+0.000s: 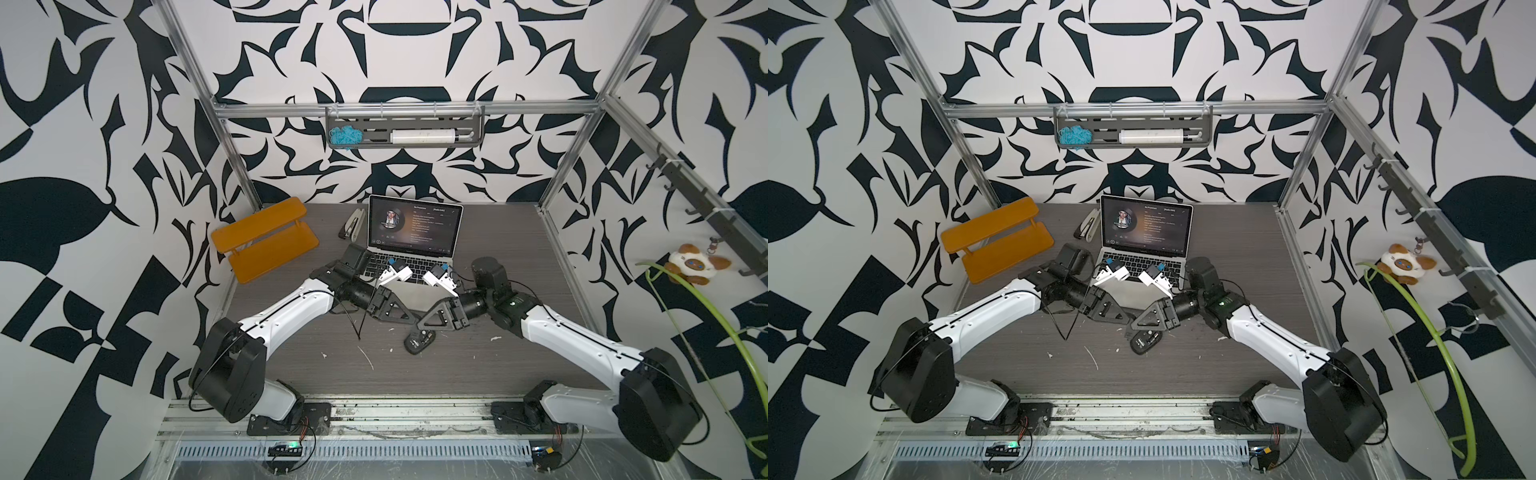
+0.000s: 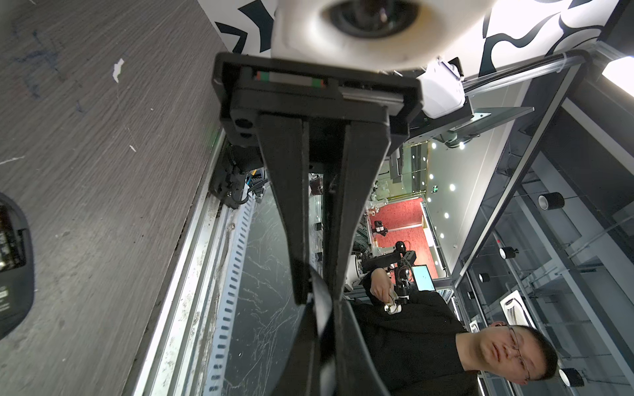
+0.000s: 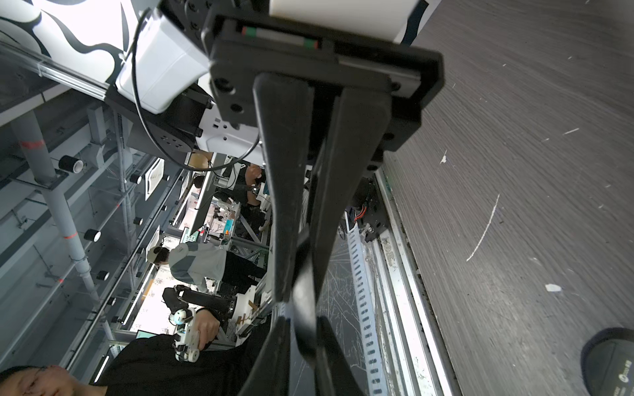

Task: Remove the wireless mouse receiver from the laptop
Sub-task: Pick up the lid from the center of the board.

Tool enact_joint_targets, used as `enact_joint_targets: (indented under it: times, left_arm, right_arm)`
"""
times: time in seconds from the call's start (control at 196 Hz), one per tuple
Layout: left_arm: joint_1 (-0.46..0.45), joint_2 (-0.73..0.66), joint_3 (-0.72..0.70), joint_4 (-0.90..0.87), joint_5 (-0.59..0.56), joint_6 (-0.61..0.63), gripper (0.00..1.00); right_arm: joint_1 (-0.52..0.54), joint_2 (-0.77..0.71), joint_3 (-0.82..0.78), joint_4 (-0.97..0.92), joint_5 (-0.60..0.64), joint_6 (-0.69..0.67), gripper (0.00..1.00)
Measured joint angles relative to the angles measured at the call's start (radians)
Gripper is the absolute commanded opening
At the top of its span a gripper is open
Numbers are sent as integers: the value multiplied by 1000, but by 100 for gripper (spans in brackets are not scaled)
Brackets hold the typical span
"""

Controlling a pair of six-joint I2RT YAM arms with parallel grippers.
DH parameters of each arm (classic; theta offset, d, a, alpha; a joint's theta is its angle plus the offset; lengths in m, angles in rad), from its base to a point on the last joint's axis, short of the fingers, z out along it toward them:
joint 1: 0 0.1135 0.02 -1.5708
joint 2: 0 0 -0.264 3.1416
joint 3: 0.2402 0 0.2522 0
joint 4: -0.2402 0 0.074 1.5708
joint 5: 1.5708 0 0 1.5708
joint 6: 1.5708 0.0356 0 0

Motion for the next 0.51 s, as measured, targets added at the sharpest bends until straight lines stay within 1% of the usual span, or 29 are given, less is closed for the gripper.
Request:
enact_joint_targets:
  times: [0.127, 0.178, 0.193, 0.255, 0.321, 0.407, 0.412, 0.423, 0.428, 0.433, 0.438, 0.448, 0.509]
  left_arm:
    - [0, 0, 2, -13, 6, 7, 6]
    - [2, 0, 1, -14, 11, 10, 7]
    - [2, 0, 2, -14, 13, 11, 9]
    - [3, 0, 2, -16, 17, 14, 28]
    - [6, 1, 2, -15, 11, 13, 34]
    - [11, 1, 4, -11, 6, 11, 55]
    - [12, 1, 3, -8, 5, 13, 58]
    - [13, 1, 3, -8, 5, 9, 69]
    - [13, 1, 3, -9, 3, 1, 77]
    - [13, 1, 4, -10, 4, 0, 88]
    - [14, 1, 5, -10, 4, 3, 95]
    - [17, 1, 5, -5, 3, 10, 99]
    - [40, 0, 5, 0, -4, -5, 99]
  right_arm:
    - [6, 9, 0, 19, -6, 1, 4]
    - [8, 10, 0, 29, -7, 3, 0]
    - [8, 10, 0, 33, -7, 3, 0]
    - [10, 13, 0, 47, -8, 14, 0]
    - [17, 17, 0, 68, 2, 26, 0]
    - [28, 18, -4, 84, 17, 36, 0]
    - [28, 18, -5, 86, 19, 38, 0]
    - [29, 18, -6, 87, 20, 39, 0]
    - [29, 18, -6, 88, 21, 39, 0]
    - [29, 18, -7, 89, 22, 39, 0]
    - [29, 18, -7, 89, 24, 39, 0]
    - [29, 18, -10, 92, 27, 42, 0]
    - [26, 16, -23, 105, 45, 49, 0]
